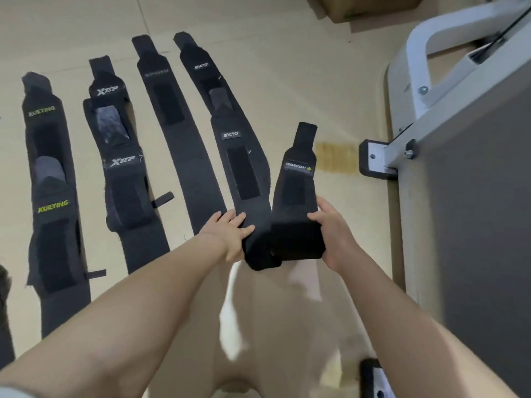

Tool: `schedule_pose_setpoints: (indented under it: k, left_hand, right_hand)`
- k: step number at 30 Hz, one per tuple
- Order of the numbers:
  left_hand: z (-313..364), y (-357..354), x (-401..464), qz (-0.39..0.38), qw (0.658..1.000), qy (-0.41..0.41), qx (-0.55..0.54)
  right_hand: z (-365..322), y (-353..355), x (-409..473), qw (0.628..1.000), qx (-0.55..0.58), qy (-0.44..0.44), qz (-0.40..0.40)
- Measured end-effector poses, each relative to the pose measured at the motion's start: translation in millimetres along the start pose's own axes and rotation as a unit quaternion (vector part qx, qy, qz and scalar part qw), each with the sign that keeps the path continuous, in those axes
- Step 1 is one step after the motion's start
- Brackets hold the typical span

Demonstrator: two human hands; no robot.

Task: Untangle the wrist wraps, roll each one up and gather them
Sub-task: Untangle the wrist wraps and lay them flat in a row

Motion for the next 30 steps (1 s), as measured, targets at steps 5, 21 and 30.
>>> schedule_pose_setpoints:
  k: [5, 21, 30]
  left_hand:
    - [-10, -19, -23, 0.044, 0.999, -0.001, -0.031]
    - [40, -4, -127, 0.048, 0.566, -0.129, -0.813]
    - [21, -75, -206, -0.066, 0.562, -0.219, -0.795]
  right_hand:
    - [-4, -4, -35, 0.996, -0.02, 0.052, 0.065]
    - [49, -53, -122, 0.988, 0.059, -0.118, -0.078]
    - [92, -108, -93, 0.956, 0.187, -0.223, 0.036]
Point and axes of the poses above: each hand's wrist, its own x-axis towards the middle knuckle, its own y-axis out of the back of the hand, z = x × y, the point moved 9 cm from there along x, towards the middle knuckle, and after that the axes turned 4 degrees about -y, right-handed, at the moved point
